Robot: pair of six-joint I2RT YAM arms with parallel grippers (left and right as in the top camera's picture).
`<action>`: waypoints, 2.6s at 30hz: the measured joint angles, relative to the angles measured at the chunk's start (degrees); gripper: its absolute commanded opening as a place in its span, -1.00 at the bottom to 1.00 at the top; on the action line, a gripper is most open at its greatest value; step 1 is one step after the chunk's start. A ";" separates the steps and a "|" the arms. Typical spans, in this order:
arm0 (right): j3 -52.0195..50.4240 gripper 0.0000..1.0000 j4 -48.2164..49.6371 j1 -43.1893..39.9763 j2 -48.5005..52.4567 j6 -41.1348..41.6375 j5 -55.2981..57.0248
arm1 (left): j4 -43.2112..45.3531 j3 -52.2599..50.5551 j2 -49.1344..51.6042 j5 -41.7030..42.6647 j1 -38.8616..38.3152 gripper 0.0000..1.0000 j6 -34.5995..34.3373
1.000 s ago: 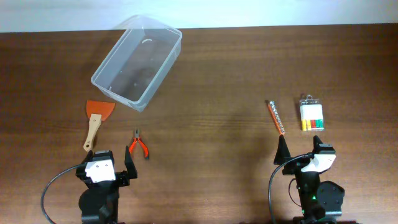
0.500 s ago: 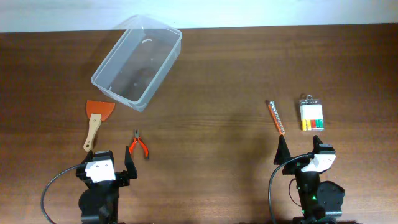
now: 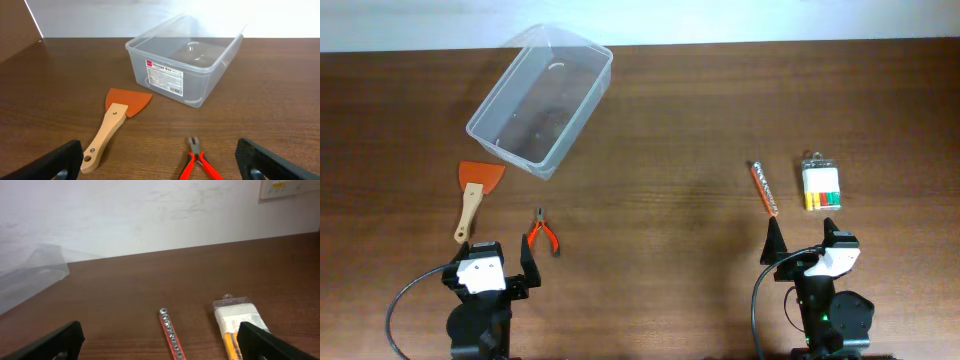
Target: Pack container
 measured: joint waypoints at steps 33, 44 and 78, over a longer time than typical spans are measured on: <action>0.00 0.97 0.04 0.00 -0.02 0.00 -0.20 | 8.98 21.86 14.08 1.81 0.00 0.99 -9.70; -0.07 0.97 0.15 0.00 -0.15 0.00 -0.22 | -23.67 80.43 63.84 6.86 0.00 0.99 -7.50; -0.07 0.97 0.15 0.00 -0.17 -0.02 -0.22 | -40.92 96.78 113.74 19.19 4.81 0.79 -31.89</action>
